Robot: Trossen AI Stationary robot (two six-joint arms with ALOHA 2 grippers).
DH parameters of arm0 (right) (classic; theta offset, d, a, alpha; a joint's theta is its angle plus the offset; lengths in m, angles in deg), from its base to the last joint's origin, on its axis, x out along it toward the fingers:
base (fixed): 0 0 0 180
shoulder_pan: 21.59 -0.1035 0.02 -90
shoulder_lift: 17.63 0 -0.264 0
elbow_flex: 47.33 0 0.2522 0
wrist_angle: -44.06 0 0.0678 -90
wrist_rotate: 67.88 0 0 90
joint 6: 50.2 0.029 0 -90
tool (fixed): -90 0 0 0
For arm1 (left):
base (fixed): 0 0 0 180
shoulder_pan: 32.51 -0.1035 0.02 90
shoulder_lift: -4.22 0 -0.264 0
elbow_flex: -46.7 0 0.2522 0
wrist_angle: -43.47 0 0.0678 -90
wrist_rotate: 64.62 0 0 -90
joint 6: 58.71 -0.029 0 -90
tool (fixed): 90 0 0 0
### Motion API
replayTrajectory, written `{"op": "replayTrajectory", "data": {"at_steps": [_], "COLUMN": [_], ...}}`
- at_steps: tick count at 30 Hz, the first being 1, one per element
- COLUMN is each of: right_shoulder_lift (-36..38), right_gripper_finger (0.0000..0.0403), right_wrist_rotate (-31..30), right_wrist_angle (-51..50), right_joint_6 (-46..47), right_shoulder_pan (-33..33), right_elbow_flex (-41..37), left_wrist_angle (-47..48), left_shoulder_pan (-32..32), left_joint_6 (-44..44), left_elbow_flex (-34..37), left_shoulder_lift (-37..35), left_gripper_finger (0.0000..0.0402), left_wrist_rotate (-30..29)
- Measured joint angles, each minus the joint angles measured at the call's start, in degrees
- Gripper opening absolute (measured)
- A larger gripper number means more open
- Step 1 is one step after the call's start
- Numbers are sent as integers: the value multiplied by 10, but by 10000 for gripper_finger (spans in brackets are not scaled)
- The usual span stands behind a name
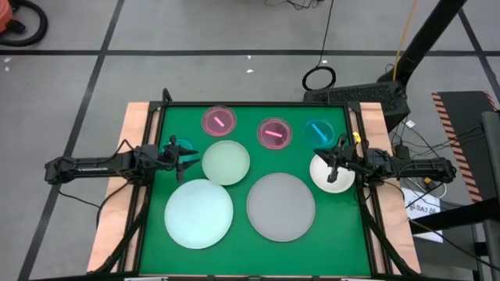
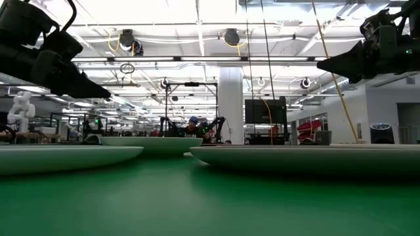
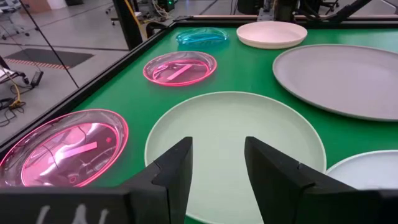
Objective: Stack plastic plates
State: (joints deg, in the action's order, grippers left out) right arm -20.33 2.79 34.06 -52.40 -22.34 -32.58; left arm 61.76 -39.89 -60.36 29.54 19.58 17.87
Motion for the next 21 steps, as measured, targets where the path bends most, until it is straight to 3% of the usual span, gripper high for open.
{"op": "replayTrajectory", "data": {"at_steps": [4,11,21], "right_shoulder_lift": [0,0,-19], "right_gripper_finger": [2,2,2], "right_wrist_rotate": [-3,-2,28], "right_wrist_angle": [31,54,149], "right_joint_6": [4,107,161], "right_shoulder_pan": [0,0,-1], "right_elbow_flex": [0,4,6], "left_wrist_angle": [0,-16,-321], "left_shoulder_pan": [0,0,0], "left_joint_6": [0,-37,139], "left_elbow_flex": [0,0,0], "left_shoulder_lift": [0,0,0], "left_gripper_finger": [154,154,154], "left_wrist_rotate": [0,0,0]}}
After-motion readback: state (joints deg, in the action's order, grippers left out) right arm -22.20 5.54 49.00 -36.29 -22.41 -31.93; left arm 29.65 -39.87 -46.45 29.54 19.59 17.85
